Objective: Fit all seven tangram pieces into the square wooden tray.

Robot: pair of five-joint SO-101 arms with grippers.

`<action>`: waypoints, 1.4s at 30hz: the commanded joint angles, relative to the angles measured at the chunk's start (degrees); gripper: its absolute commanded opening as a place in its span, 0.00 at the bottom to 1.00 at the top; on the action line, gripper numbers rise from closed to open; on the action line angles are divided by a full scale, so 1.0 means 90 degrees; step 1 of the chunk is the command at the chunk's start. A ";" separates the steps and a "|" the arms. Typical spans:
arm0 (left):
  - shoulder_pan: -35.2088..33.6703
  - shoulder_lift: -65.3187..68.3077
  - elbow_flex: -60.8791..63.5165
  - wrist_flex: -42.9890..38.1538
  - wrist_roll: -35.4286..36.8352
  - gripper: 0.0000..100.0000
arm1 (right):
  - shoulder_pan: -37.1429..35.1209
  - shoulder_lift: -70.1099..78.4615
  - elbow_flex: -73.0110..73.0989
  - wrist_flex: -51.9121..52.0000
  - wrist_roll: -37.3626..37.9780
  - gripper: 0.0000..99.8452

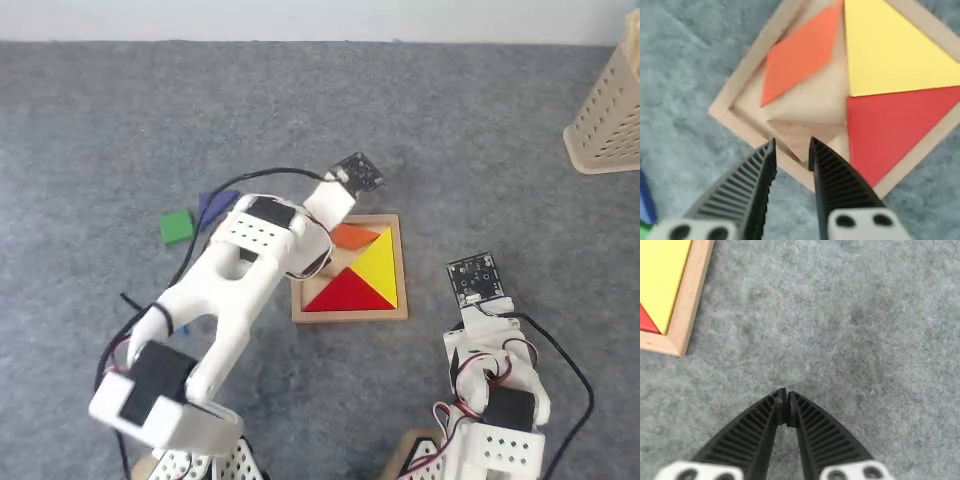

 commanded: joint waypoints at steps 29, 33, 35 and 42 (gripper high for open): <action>0.0234 0.0186 0.0298 -0.0645 0.0127 0.10 | -0.0054 0.0034 0.0127 0.0024 0.0059 0.01; 0.0313 0.0186 0.0288 -0.0664 0.0127 0.10 | -0.0044 0.0034 0.0127 0.0024 0.0059 0.01; 0.0410 0.0186 0.0249 -0.0674 0.0137 0.10 | -0.0044 0.0034 0.0127 0.0024 0.0059 0.01; 0.0713 0.0879 -0.0386 -0.0635 0.0469 0.10 | -0.0034 0.0034 0.0127 0.0024 0.0059 0.01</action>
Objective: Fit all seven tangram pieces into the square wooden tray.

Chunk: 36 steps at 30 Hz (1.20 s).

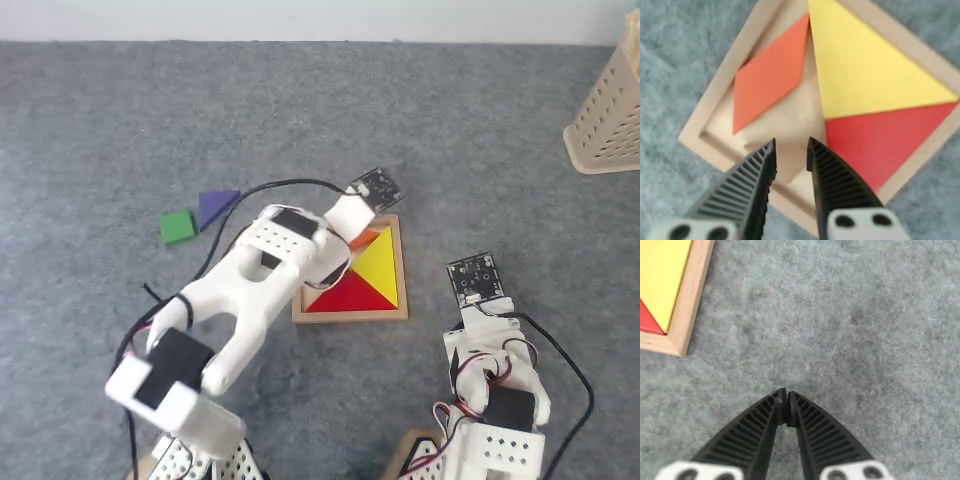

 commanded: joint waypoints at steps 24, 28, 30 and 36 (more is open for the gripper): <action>0.0615 0.1573 -0.2965 0.1270 0.0322 0.10 | -0.0054 0.0034 0.0127 0.0024 0.0059 0.01; 0.0576 0.1006 -0.2799 0.1407 0.0322 0.10 | -0.0054 0.0034 0.0127 0.0024 0.0059 0.01; 0.0518 0.0713 -0.2574 0.1377 0.0313 0.10 | -0.0054 0.0034 0.0127 0.0024 0.0059 0.01; -0.0225 0.0635 -0.2320 0.1133 0.0205 0.10 | -0.0044 0.0034 0.0127 0.0024 0.0059 0.01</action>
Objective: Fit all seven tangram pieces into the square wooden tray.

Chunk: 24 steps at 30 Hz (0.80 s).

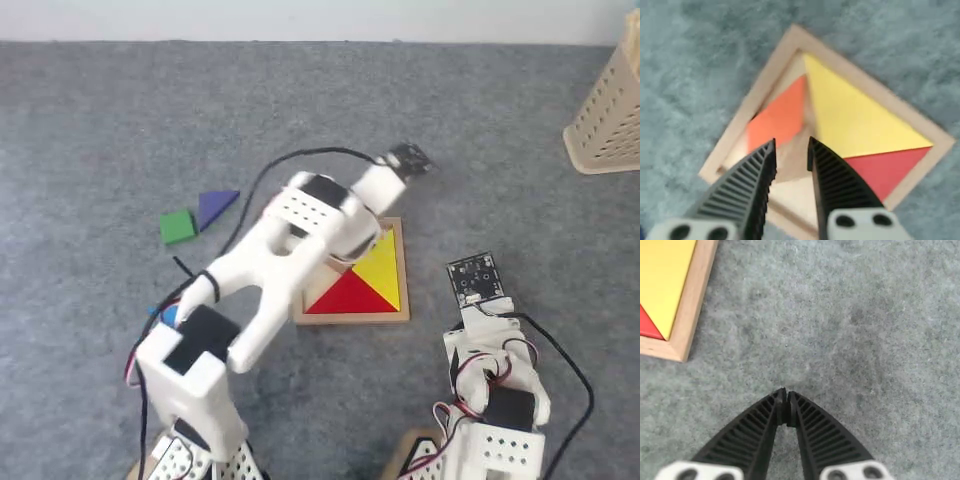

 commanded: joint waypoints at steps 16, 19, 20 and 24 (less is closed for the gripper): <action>-0.0479 0.0059 0.0386 -0.0459 -0.0371 0.10 | -0.0054 0.0034 0.0127 0.0024 0.0059 0.01; -0.0479 0.0020 0.0190 -0.0440 -0.0361 0.10 | -0.0054 0.0034 0.0127 0.0024 0.0059 0.01; -0.0479 0.0020 0.0132 -0.0440 -0.0352 0.10 | -0.0054 0.0034 0.0127 0.0024 0.0059 0.01; -0.0459 0.0029 0.0063 -0.0684 -0.0342 0.10 | -0.0054 0.0034 0.0127 0.0024 0.0059 0.01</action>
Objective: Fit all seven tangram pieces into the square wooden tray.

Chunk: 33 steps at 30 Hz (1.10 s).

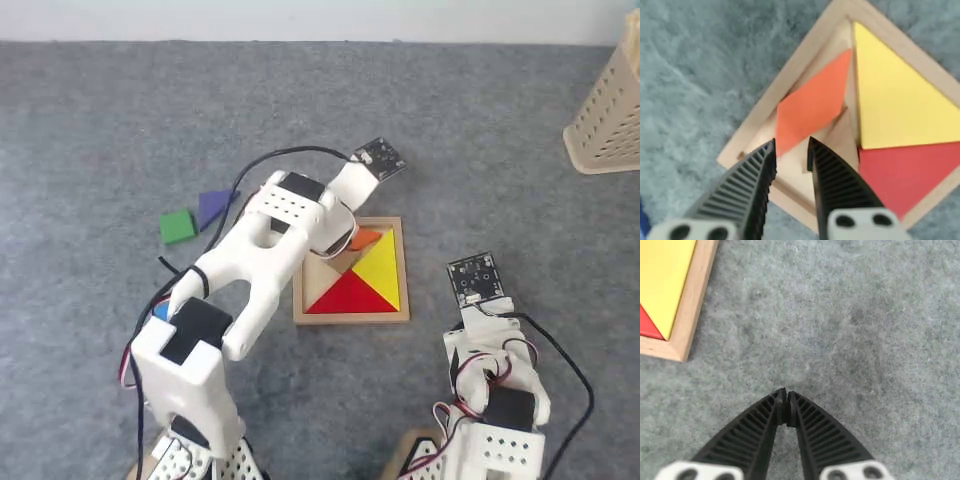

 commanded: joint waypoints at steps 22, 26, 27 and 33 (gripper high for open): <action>0.0654 0.1748 -0.2281 0.0498 0.0147 0.10 | -0.0054 0.0034 0.0127 0.0024 0.0059 0.01; 0.0723 0.1670 -0.2642 0.0928 0.0147 0.10 | -0.0054 0.0034 0.0127 0.0024 0.0059 0.01; 0.0772 0.1582 -0.2681 0.1016 0.0147 0.10 | -0.0054 0.0034 0.0127 0.0024 0.0059 0.01; 0.0713 0.0459 -0.2545 0.1641 0.0215 0.10 | -0.0054 0.0034 0.0127 0.0024 0.0059 0.01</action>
